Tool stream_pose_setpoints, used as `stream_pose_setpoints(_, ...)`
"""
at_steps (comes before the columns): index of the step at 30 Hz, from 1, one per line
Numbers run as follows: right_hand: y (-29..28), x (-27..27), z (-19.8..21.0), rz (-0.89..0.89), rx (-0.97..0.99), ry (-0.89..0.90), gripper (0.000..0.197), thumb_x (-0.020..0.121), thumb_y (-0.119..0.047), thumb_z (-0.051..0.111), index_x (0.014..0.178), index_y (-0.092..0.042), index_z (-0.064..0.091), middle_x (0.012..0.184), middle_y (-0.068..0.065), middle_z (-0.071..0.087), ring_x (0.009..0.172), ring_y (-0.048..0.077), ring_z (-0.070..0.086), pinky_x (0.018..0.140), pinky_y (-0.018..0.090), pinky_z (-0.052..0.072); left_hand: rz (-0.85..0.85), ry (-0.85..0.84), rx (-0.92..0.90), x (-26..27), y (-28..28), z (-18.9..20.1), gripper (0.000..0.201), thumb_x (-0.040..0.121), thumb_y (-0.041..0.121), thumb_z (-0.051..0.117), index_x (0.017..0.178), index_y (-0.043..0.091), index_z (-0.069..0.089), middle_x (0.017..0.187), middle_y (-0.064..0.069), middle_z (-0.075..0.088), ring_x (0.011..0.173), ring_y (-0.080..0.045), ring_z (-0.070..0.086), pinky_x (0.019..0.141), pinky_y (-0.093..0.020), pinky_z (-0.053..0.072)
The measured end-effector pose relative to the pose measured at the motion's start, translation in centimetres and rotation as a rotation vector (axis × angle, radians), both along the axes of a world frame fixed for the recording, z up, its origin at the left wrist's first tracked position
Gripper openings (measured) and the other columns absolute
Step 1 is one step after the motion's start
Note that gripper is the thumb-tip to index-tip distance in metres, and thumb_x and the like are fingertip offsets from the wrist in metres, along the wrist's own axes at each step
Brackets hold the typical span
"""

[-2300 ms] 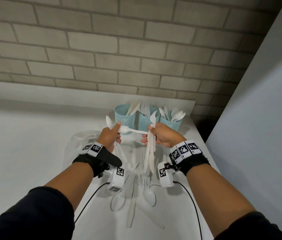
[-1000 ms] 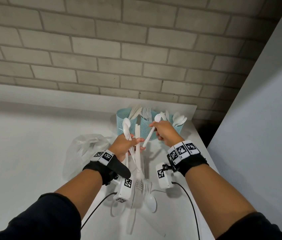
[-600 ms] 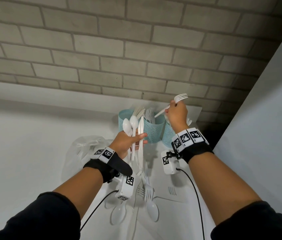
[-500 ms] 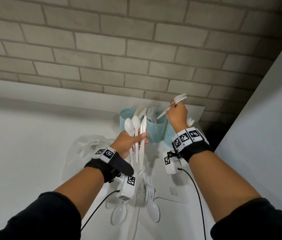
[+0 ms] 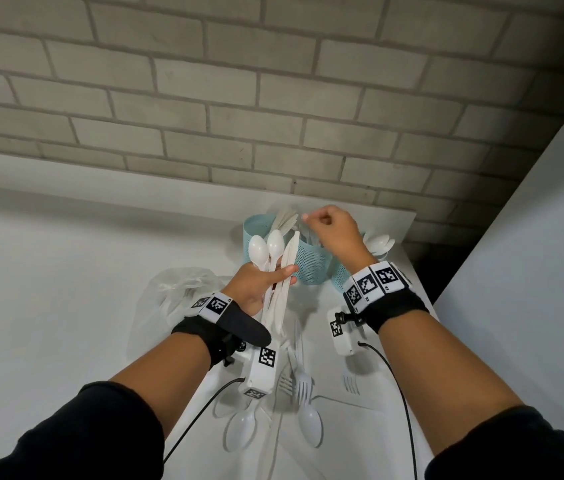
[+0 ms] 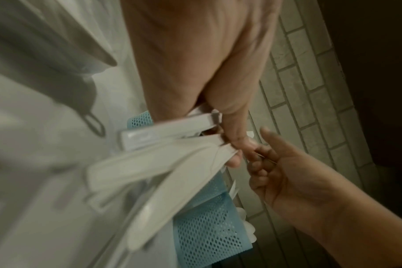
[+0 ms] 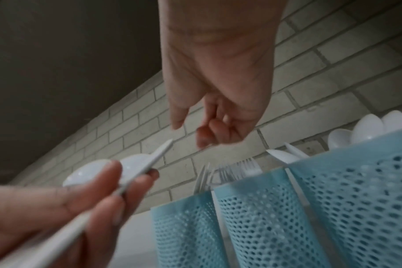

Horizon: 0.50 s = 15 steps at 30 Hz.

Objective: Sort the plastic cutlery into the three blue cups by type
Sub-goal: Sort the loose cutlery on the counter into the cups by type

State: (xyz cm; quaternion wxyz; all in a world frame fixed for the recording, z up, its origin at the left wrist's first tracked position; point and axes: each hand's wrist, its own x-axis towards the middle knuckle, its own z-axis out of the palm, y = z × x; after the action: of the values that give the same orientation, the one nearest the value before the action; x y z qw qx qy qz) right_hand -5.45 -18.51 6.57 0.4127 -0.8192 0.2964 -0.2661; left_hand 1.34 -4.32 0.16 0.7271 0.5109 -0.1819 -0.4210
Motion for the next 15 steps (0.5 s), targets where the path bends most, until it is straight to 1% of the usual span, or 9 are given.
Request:
stream_pose_setpoints(2,1.0,-0.5,0.4,0.181,0.058,0.227,0.03,0.085,-0.045,0.061,0.088,-0.015,0.061,0.079,-0.004,0.059,0.067,0.008,0.053,0.058,0.02,0.04,0.001,-0.004,-0.006,-0.2,0.0,0.1,0.016,0.082,0.001,0.065,0.098,0.004,0.065,0.101,-0.013,0.067,0.085,-0.019,0.068,0.083,-0.028,0.056)
stream_pose_setpoints(4,1.3,-0.8,0.2,0.27,0.134,0.315,0.024,0.085,-0.04,0.064,0.077,-0.018,0.059,0.071,-0.005,0.056,0.064,0.008,0.051,0.056,0.02,0.04,-0.013,-0.013,-0.011,-0.4,0.1,0.3,0.02,0.083,0.002,0.065,0.102,0.005,0.065,0.104,-0.013,0.067,0.088,-0.02,0.067,0.08,-0.026,0.057)
stream_pose_setpoints(5,1.2,-0.8,0.0,0.283,0.189,0.29,0.019,0.085,-0.034,0.066,0.076,-0.018,0.059,0.069,-0.005,0.055,0.063,0.008,0.049,0.054,0.019,0.039,-0.02,-0.01,-0.007,-0.5,0.2,0.4,0.019,0.084,0.003,0.064,0.103,0.006,0.065,0.102,-0.011,0.068,0.087,-0.019,0.067,0.074,-0.024,0.058)
stream_pose_setpoints(7,1.1,-0.8,-0.4,0.277,0.328,0.195,0.008,0.087,-0.023,0.065,0.086,-0.015,0.063,0.069,-0.005,0.057,0.061,0.006,0.047,0.051,0.017,0.04,-0.029,0.005,0.014,-0.6,0.5,0.5,0.015,0.087,0.005,0.06,0.101,0.008,0.064,0.093,-0.006,0.07,0.082,-0.016,0.068,0.062,-0.021,0.056)
stream_pose_setpoints(8,1.0,-0.8,-0.4,0.261,0.377,0.147,0.006,0.088,-0.018,0.064,0.091,-0.013,0.064,0.071,-0.005,0.058,0.06,0.006,0.048,0.051,0.015,0.041,-0.038,0.016,0.021,-0.6,0.6,0.5,0.013,0.089,0.006,0.059,0.1,0.007,0.064,0.089,-0.004,0.071,0.08,-0.016,0.068,0.06,-0.021,0.056)
stream_pose_setpoints(9,0.9,-0.9,-0.3,0.238,0.412,0.101,0.006,0.089,-0.015,0.062,0.093,-0.012,0.064,0.071,-0.004,0.059,0.059,0.006,0.048,0.05,0.014,0.042,-0.054,0.027,0.024,-0.5,0.8,0.5,0.012,0.089,0.006,0.058,0.1,0.005,0.064,0.089,-0.005,0.07,0.079,-0.016,0.068,0.062,-0.024,0.058)
stream_pose_setpoints(11,0.7,-1.0,-0.2,0.194,0.443,0.015,0.003,0.089,-0.011,0.062,0.088,-0.012,0.064,0.073,-0.001,0.061,0.058,0.006,0.049,0.048,0.012,0.045,-0.093,0.05,0.025,-0.4,1.1,0.5,0.014,0.091,0.006,0.056,0.102,0.002,0.063,0.094,-0.009,0.067,0.077,-0.017,0.069,0.07,-0.031,0.06)
stream_pose_setpoints(13,0.3,-1.2,-0.1,0.15,0.446,-0.047,0.005,0.089,-0.011,0.062,0.085,-0.014,0.064,0.073,0.001,0.062,0.057,0.006,0.05,0.047,0.012,0.046,-0.119,0.069,0.022,-0.3,1.4,0.5,0.013,0.092,0.007,0.054,0.103,0.004,0.062,0.096,-0.011,0.067,0.078,-0.017,0.071,0.077,-0.036,0.057)
stream_pose_setpoints(15,-0.1,-1.2,-0.2,0.099,0.432,-0.096,0.007,0.089,-0.012,0.061,0.083,-0.014,0.063,0.072,0.003,0.06,0.055,0.006,0.051,0.046,0.013,0.046,-0.131,0.077,0.014,-0.3,1.6,0.6,0.013,0.094,0.009,0.052,0.103,0.007,0.061,0.1,-0.009,0.067,0.079,-0.017,0.071,0.079,-0.036,0.056)
